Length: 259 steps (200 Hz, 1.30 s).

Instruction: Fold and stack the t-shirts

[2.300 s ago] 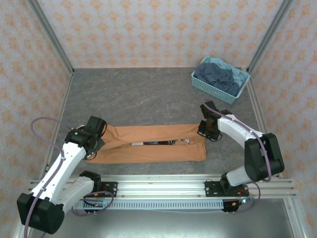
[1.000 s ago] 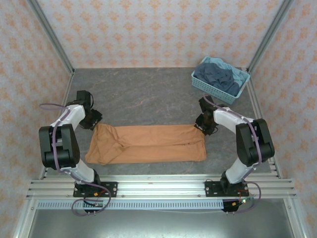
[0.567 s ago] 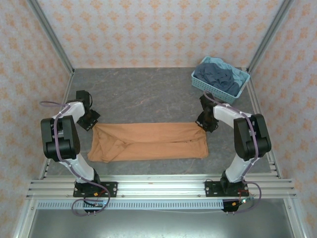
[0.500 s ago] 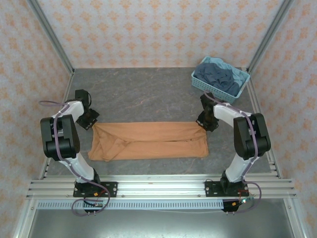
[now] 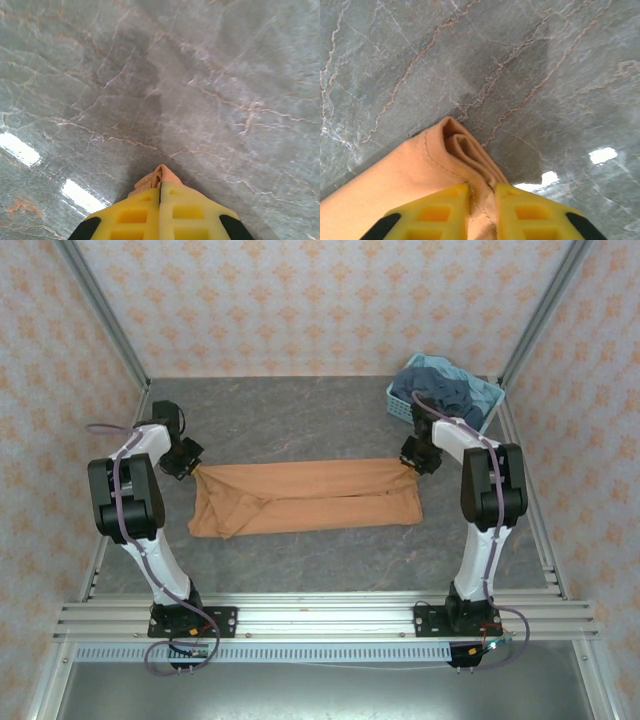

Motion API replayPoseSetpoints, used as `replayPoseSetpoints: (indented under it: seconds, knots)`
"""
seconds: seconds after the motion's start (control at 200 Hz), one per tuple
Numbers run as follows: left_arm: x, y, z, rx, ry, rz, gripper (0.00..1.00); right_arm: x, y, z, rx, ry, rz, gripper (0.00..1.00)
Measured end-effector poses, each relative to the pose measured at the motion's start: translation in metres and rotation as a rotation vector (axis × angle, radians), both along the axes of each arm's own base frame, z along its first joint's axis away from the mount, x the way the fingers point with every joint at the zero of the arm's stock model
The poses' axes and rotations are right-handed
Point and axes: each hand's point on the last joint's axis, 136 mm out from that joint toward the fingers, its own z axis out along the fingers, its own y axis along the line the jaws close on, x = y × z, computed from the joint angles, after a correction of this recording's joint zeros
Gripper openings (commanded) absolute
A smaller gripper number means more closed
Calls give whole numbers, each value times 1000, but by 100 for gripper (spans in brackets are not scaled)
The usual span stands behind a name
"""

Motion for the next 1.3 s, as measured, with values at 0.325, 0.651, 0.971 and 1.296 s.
replayPoseSetpoints:
  seconds: [0.325,0.651,0.971,1.296]
  knots:
    - [-23,-15,75,140,-113,-30,50,-28,17,44,37,-69,-12,32]
    - [-48,-116,37,-43,-75,-254,44,-54,61,18,130,7,-28,19]
    - [-62,-151,-6,-86,-23,-378,46,-60,77,0,152,48,-9,20]
    - [-82,-128,12,76,18,-332,56,-62,77,-2,150,53,-9,21]
